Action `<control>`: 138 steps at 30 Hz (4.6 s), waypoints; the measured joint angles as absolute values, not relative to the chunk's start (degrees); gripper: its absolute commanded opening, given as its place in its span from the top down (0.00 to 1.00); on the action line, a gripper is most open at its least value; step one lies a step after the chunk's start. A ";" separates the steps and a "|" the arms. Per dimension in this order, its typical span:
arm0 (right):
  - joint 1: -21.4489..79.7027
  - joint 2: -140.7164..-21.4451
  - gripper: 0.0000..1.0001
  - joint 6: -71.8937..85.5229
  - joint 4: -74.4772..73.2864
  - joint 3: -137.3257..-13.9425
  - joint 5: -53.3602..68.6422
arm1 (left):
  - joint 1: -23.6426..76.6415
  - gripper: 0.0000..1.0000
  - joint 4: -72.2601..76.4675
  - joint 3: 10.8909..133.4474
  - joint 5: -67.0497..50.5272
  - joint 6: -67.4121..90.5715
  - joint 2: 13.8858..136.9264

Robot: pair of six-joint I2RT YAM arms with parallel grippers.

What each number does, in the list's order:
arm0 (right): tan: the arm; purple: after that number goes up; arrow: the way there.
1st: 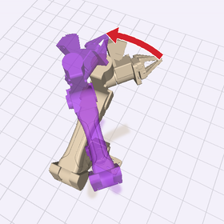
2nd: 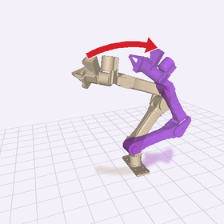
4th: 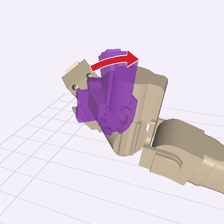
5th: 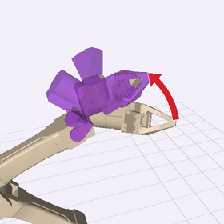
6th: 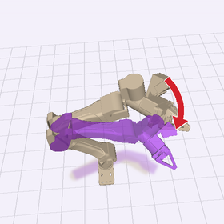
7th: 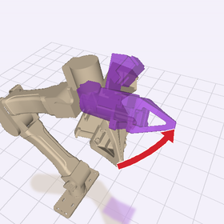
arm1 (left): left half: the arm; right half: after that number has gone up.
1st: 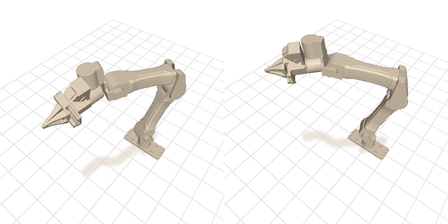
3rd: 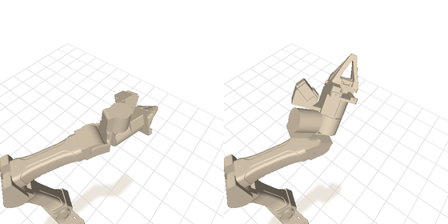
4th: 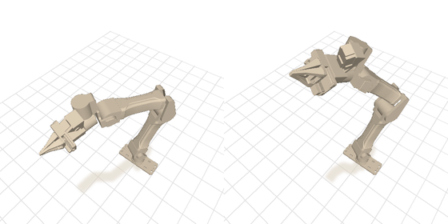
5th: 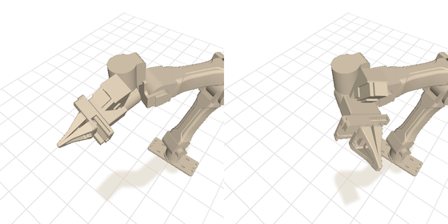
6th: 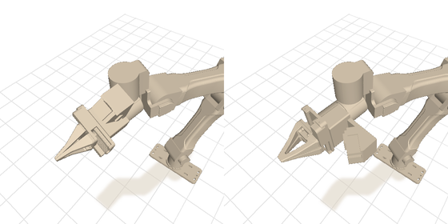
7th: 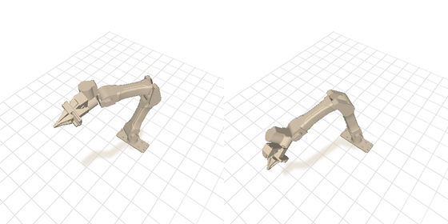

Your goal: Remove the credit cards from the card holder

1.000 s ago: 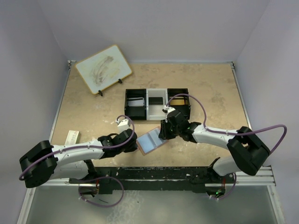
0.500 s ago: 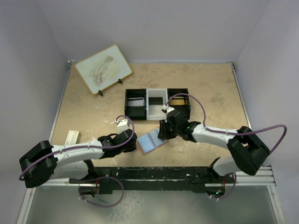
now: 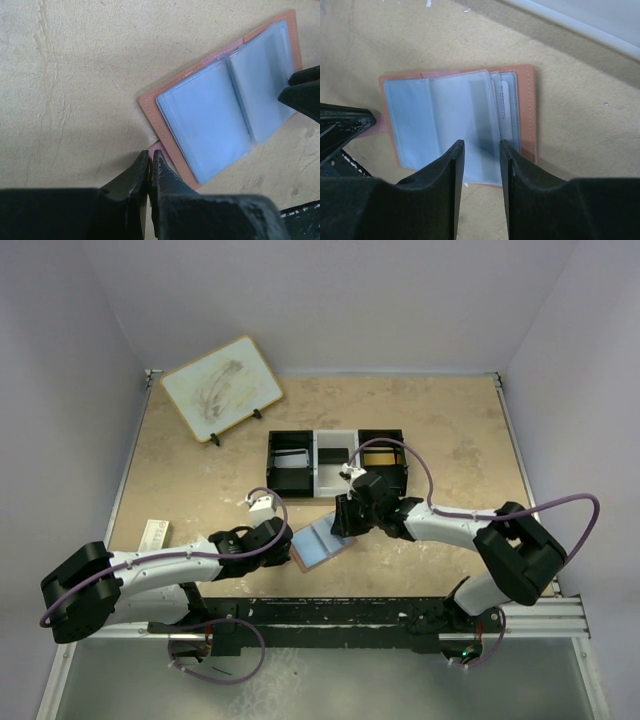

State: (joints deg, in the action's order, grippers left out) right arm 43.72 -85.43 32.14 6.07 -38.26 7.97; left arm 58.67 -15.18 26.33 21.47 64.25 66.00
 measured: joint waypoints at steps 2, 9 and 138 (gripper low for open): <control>43.70 -85.78 0.64 32.12 7.07 -38.24 9.78 | 58.67 1.00 -15.59 26.33 21.63 63.88 66.00; 43.70 -85.82 0.64 32.91 10.39 -38.24 16.21 | 58.70 1.00 -16.69 26.35 23.05 63.86 66.00; 45.69 -65.32 0.61 62.26 27.68 -16.14 7.16 | 59.55 0.49 -13.19 37.08 24.73 50.83 69.97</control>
